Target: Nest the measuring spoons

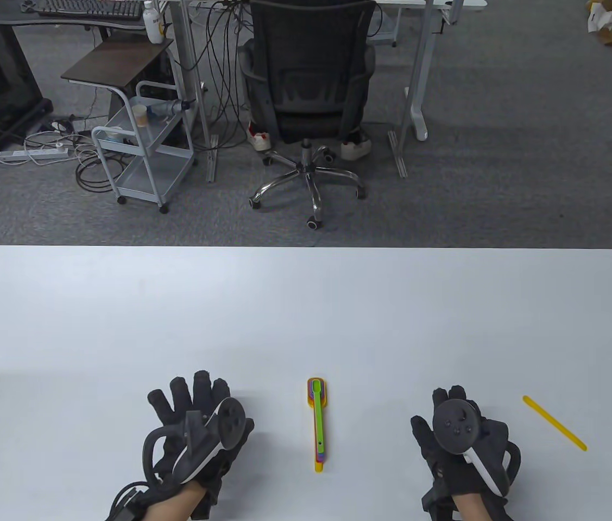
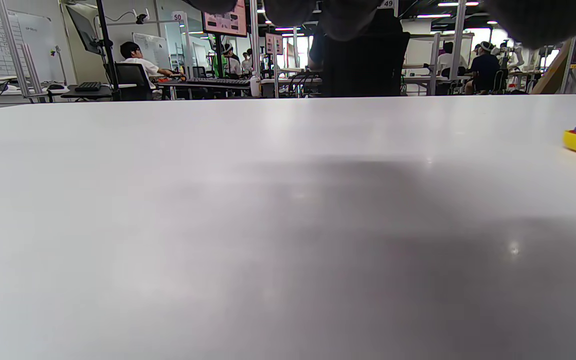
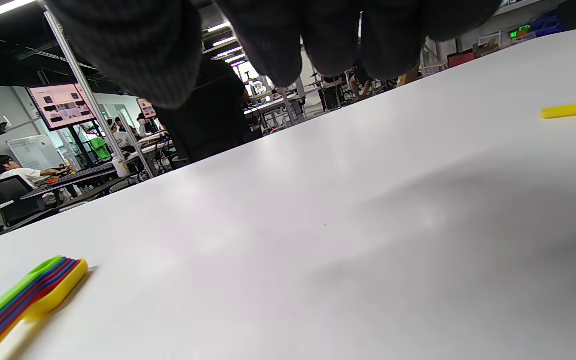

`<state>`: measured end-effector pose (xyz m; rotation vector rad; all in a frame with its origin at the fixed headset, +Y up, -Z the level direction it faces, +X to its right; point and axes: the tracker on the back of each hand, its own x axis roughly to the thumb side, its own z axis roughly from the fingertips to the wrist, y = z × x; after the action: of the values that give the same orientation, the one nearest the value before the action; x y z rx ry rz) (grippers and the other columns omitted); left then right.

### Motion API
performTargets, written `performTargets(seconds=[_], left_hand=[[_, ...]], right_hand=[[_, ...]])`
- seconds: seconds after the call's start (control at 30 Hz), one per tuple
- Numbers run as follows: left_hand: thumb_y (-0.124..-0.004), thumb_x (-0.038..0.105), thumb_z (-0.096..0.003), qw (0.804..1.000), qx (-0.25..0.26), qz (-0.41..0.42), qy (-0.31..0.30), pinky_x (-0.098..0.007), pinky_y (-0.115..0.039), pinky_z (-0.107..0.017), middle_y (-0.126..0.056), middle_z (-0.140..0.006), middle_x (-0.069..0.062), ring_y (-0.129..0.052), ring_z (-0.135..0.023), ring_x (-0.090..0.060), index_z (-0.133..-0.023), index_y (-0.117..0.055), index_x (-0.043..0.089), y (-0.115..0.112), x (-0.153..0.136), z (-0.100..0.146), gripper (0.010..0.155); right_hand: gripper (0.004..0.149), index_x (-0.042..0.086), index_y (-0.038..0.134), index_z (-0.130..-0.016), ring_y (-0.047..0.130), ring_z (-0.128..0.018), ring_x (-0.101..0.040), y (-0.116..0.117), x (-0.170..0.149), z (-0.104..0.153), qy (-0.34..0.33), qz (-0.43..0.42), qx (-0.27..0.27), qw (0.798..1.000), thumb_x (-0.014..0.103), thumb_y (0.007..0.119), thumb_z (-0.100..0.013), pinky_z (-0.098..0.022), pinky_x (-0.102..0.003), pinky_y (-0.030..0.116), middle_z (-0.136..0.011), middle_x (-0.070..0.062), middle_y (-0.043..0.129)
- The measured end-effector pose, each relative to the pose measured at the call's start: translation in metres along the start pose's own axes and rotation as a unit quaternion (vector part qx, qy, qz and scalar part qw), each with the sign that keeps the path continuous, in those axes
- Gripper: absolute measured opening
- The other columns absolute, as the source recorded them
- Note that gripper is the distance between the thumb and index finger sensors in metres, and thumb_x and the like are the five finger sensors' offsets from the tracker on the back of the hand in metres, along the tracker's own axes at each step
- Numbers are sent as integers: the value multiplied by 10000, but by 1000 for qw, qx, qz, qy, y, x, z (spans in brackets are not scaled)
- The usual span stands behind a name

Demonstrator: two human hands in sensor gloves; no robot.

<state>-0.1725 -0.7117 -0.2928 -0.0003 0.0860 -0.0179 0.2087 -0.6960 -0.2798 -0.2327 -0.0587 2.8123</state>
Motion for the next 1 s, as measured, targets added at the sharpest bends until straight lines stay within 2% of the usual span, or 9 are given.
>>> performTargets(seconds=[0.3,0.47,0.8,1.0], left_hand=[[-750,721,-406,999,37,8,-13,-748,-299,-782,-543,-1248,-55,-545,-1171,-512,-1129,-617,271,4,-2,9,862],[-763,712,-401,998,53,18,-15,-706,-360,-804,-593,-1225,-62,-616,-1134,-544,-1110,-652,262,8,-8,11,847],[-763,707,-403,995,82,37,-35,-671,-468,-814,-641,-1206,-44,-672,-1122,-512,-1090,-681,268,12,-8,20,820],[-768,705,-401,994,87,43,-39,-664,-495,-810,-660,-1195,-50,-697,-1114,-500,-1079,-700,260,13,-10,21,814]], right_hand=[[681,95,652,-1081,649,-998,-586,-2,7,5,-31,14,-24,999,464,744,-515,-684,-677,562,-1195,-277,576],[657,102,685,-1062,714,-970,-559,-8,8,3,-34,33,-42,998,458,749,-513,-679,-659,595,-1167,-256,661],[650,119,690,-1061,716,-980,-548,-18,3,-11,-48,56,-52,996,456,755,-508,-687,-646,606,-1176,-243,650],[647,129,696,-1056,727,-978,-540,-33,-12,-25,-48,82,-56,994,458,757,-503,-684,-635,626,-1177,-233,653]])
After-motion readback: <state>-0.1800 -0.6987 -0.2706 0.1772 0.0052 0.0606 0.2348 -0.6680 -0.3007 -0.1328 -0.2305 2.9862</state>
